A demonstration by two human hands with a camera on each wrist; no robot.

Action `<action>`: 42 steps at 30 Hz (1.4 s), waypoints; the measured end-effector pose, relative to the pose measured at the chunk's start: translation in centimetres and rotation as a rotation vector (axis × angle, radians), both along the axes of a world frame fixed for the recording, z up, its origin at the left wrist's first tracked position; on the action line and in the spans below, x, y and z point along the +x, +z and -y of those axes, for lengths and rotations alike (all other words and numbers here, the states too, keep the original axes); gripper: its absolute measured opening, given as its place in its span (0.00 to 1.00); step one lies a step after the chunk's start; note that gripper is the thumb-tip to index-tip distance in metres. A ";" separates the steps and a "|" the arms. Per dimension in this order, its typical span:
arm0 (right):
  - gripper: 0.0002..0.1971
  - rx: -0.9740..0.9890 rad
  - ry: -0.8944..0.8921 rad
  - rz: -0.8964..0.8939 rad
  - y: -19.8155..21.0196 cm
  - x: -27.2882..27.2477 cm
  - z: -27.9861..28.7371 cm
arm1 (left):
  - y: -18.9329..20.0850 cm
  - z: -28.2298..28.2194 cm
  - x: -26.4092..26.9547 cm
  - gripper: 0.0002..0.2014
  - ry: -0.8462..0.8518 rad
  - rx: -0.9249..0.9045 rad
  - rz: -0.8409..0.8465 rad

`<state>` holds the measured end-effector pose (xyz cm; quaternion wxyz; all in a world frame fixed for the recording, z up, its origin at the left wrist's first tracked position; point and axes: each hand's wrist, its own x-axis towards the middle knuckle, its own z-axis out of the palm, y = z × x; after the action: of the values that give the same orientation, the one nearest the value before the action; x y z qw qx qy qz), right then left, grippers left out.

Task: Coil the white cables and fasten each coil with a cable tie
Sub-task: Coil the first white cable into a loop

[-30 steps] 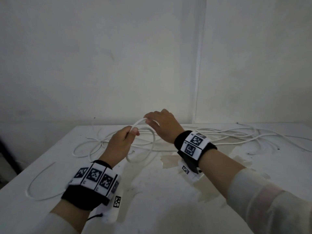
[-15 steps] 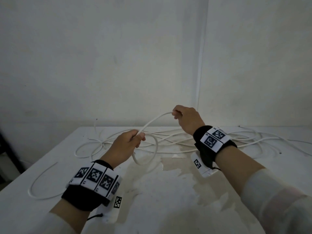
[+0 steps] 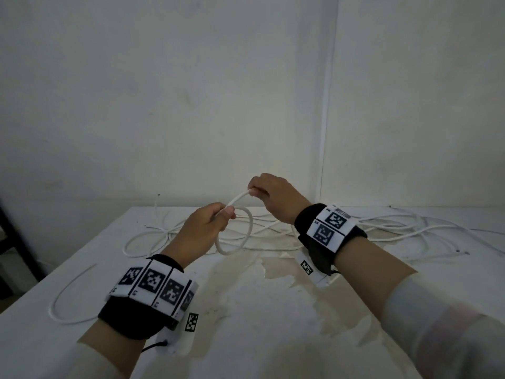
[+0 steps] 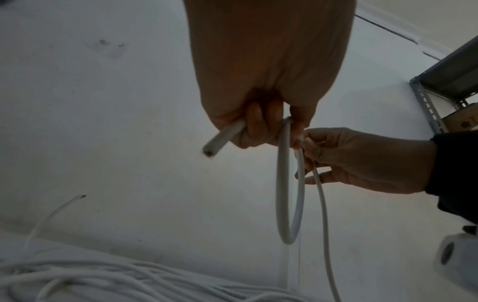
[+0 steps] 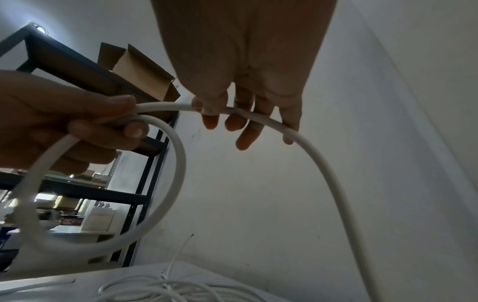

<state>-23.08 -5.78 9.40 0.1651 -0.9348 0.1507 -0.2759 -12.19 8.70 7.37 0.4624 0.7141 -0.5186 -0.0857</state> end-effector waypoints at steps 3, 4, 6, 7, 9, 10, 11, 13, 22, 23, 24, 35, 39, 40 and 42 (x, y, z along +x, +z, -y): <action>0.12 0.004 -0.015 0.012 -0.2 -0.1 0.1 | -0.1 0.1 -0.2 0.14 -0.016 -0.012 -0.036; 0.12 0.009 -0.025 0.024 -0.2 -0.3 0.3 | -0.1 0.1 -0.3 0.14 -0.019 -0.014 -0.045; 0.12 0.028 -0.040 0.029 -0.1 -0.6 0.5 | -0.1 0.2 -0.3 0.14 -0.023 -0.012 -0.039; 0.12 0.038 -0.035 0.022 -0.1 -0.8 0.5 | 0.0 0.2 -0.3 0.14 -0.027 -0.011 -0.031; 0.12 0.057 0.020 0.008 0.0 -1.1 0.2 | 0.2 0.2 -0.4 0.15 -0.034 -0.024 -0.037; 0.12 0.058 0.054 -0.007 0.0 -1.2 -0.1 | 0.3 0.3 -0.4 0.15 -0.038 -0.033 -0.052; 0.13 0.049 0.077 -0.031 0.0 -1.2 -0.4 | 0.4 0.3 -0.5 0.15 -0.044 -0.036 -0.066; 0.14 0.026 0.093 -0.074 -0.1 -1.2 -0.9 | 0.5 0.4 -0.7 0.15 -0.063 -0.018 -0.081; 0.13 0.123 0.118 -0.078 0.2 -1.5 -1.1 | 0.8 0.5 -1.3 0.15 -0.073 -0.002 -0.108; 0.13 0.159 0.126 -0.076 0.1 -1.4 -1.0 | 0.9 0.4 -1.3 0.15 -0.079 -0.007 -0.117; 0.12 0.193 0.141 -0.067 0.1 -1.4 -0.9 | 0.9 0.4 -1.3 0.15 -0.085 -0.008 -0.123; 0.16 0.236 0.024 0.014 -0.4 -1.7 0.1 | 1.1 0.1 -0.4 0.10 0.109 0.035 0.067; 0.11 0.263 -0.009 0.070 -0.5 -1.8 0.2 | 1.4 0.3 -0.7 0.14 0.055 0.059 -0.273; 0.11 0.265 -0.025 0.091 -0.6 -2.0 0.4 | 1.6 0.3 -0.8 0.14 0.017 0.069 -0.335; 0.10 0.261 -0.054 0.138 -0.7 -2.5 0.8 | 1.8 0.2 -1.0 0.12 -0.064 0.079 -0.359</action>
<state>-25.55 -6.53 8.75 0.2876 -0.8798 0.1988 -0.3220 -13.22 8.50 9.19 0.5162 0.6880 -0.4464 -0.2466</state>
